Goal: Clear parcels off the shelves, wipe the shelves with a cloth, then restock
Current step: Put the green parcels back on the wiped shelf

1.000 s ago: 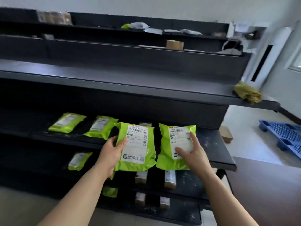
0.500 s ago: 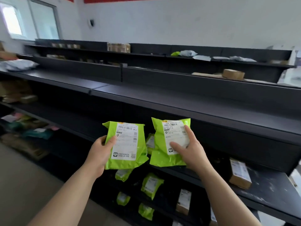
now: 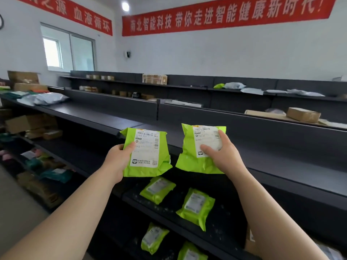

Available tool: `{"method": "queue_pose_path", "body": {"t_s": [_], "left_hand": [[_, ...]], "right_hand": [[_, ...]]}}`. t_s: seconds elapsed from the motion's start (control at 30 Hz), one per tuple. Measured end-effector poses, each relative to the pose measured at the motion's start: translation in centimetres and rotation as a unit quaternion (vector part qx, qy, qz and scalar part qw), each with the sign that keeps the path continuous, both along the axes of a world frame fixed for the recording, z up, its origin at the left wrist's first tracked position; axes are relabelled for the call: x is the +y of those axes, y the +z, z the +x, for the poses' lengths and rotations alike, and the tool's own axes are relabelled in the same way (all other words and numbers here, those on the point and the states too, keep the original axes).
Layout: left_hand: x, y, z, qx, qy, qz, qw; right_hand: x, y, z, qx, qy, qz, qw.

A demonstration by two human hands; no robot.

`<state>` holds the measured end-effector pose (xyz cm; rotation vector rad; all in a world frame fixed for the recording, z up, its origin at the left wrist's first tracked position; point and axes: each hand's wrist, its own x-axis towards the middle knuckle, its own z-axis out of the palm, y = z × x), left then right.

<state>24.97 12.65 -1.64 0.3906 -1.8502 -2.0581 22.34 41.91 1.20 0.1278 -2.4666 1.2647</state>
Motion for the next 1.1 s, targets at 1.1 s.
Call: {"method": "queue_pose_path", "body": {"t_s": [1.1], "left_hand": [[-4.3,3.3,-32.9,-0.07,-0.095,-0.424,0.898]], "right_hand": [[-3.1,2.6,-19.9,-0.156,-0.207,0.101,0.961]]}}
